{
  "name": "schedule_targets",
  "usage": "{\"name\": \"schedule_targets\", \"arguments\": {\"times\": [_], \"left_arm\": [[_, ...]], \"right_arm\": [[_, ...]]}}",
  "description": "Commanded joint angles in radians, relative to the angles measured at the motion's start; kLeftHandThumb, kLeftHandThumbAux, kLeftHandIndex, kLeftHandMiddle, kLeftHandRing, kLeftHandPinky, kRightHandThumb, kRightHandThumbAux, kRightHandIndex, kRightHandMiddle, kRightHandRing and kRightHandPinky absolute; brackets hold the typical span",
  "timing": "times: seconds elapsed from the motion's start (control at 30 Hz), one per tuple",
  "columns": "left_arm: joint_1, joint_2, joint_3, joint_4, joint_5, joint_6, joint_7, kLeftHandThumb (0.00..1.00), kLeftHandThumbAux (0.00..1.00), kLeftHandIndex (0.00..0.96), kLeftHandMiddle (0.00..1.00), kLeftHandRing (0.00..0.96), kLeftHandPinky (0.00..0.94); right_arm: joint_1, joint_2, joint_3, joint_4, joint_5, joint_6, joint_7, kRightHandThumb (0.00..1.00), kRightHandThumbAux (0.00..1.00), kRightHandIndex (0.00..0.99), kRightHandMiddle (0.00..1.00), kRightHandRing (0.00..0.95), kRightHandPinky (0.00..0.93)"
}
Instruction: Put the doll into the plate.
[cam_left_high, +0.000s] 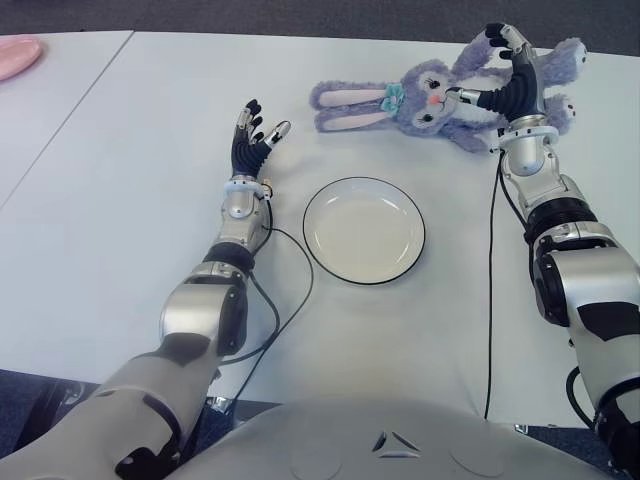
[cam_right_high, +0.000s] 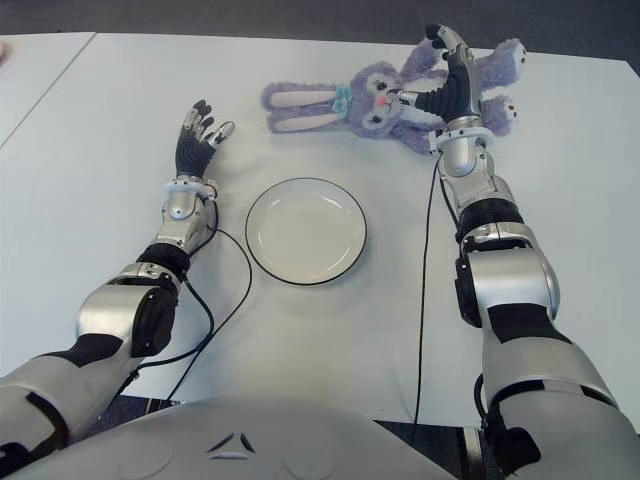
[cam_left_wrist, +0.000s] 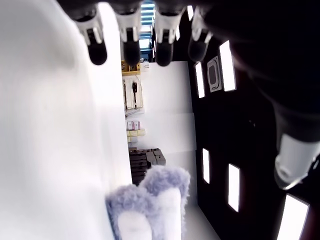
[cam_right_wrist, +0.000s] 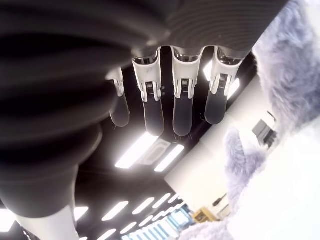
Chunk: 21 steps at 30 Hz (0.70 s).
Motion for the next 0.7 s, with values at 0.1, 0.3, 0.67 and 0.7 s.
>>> {"name": "schedule_targets", "arguments": {"times": [0.1, 0.3, 0.67, 0.7], "left_arm": [[0.245, -0.050, 0.000, 0.163, 0.009, 0.134, 0.038, 0.000, 0.605, 0.101, 0.099, 0.088, 0.112], [0.244, -0.055, 0.000, 0.163, 0.007, 0.135, 0.040, 0.000, 0.602, 0.097, 0.096, 0.087, 0.110], [0.243, -0.059, 0.001, 0.163, 0.006, 0.137, 0.047, 0.000, 0.600, 0.095, 0.094, 0.085, 0.105], [0.243, -0.060, 0.001, 0.163, 0.006, 0.138, 0.047, 0.000, 0.600, 0.094, 0.094, 0.085, 0.105]], "right_arm": [[-0.041, -0.010, 0.020, -0.014, -0.027, 0.070, 0.038, 0.078, 0.812, 0.153, 0.210, 0.190, 0.198], [-0.073, -0.027, 0.024, -0.028, -0.035, 0.084, 0.046, 0.100, 0.817, 0.155, 0.202, 0.184, 0.196], [-0.172, -0.069, 0.034, -0.027, -0.053, 0.135, 0.083, 0.136, 0.829, 0.153, 0.239, 0.229, 0.259], [-0.178, -0.073, 0.036, -0.028, -0.057, 0.139, 0.083, 0.138, 0.829, 0.153, 0.242, 0.231, 0.261]]}}
